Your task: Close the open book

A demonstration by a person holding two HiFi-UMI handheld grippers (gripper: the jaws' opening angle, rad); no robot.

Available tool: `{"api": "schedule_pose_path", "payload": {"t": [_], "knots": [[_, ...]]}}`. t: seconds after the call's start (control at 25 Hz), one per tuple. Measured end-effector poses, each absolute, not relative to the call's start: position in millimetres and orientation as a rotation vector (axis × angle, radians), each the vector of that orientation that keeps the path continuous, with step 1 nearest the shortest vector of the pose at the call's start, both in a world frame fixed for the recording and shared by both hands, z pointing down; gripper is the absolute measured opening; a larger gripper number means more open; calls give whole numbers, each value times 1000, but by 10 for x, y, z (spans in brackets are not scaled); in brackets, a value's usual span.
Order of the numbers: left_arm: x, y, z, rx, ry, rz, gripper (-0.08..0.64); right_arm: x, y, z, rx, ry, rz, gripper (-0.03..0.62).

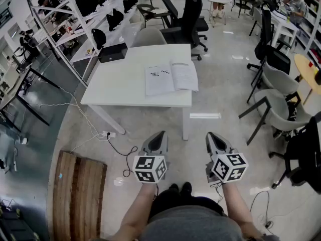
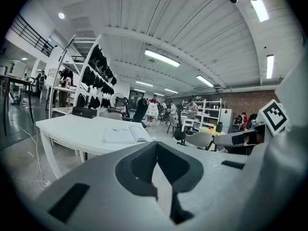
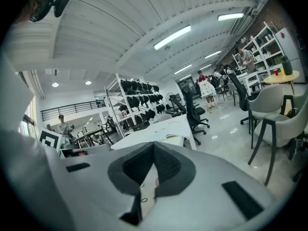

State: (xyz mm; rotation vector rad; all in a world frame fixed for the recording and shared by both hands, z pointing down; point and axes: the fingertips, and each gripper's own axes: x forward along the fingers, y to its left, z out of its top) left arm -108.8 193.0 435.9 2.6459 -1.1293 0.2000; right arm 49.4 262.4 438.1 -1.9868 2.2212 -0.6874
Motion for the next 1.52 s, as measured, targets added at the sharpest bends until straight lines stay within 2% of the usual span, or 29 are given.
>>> {"api": "schedule_pose_path", "payload": {"t": [0.8,1.52], "knots": [[-1041,1824,4360,2648,-1196,225,7,691,2598,4336,-1930,2192,-691,3],[-894,580,4530,2600,-1209,238,8,881,1483,4439,-1935,2169,-737,4]]}}
